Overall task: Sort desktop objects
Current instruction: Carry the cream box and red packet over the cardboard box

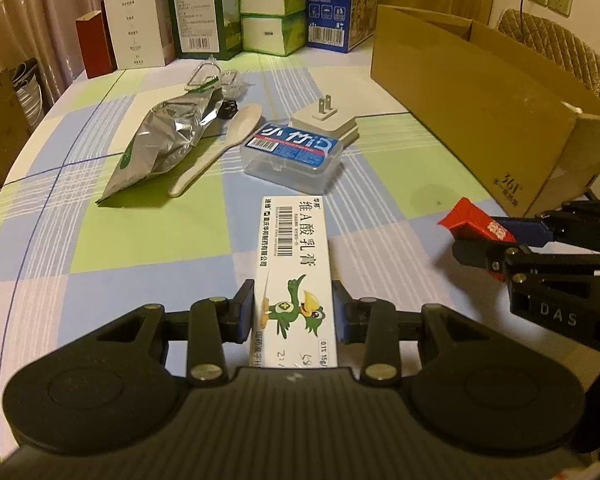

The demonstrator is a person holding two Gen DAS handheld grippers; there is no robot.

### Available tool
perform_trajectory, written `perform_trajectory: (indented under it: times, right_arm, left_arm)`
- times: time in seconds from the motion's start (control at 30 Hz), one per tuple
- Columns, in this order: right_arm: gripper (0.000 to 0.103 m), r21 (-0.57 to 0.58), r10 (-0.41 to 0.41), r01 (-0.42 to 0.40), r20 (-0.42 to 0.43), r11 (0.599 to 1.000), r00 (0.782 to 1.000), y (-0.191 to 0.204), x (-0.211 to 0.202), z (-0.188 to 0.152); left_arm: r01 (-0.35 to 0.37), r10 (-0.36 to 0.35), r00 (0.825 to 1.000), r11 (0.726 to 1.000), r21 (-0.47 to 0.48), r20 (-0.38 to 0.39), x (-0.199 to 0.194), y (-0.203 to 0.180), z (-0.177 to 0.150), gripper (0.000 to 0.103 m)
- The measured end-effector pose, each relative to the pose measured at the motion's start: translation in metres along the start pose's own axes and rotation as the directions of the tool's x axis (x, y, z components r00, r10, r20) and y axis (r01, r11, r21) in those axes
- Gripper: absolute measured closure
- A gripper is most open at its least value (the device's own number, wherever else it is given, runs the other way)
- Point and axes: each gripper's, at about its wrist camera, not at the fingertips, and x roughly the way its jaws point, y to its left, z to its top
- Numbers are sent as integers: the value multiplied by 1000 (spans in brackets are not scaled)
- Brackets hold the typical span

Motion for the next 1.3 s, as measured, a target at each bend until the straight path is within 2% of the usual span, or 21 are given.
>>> perform_trajectory:
  times: [0.47,0.73,1.0,1.3]
  right_arm:
    - [78,40,-41,38,73,998,996,-4,-63,14]
    - [78,62,-88,81,126,995,988,-18,-100,24]
    - [78,98,-170,155,171,983,971,-55,-129,38]
    - [78,152,-243,222,141,963,960,-107,-141,46]
  left_arm:
    - [8,-7,999,1000,-24,46,-52,-20,9,70]
    - [56,-53,995,998,-31,88,-76,-42,25,70]
    - [118,-117,986,993,-1,116,-84,-79,51,70]
    - [191,-193,972,981,24,134,-81,-125,86,70]
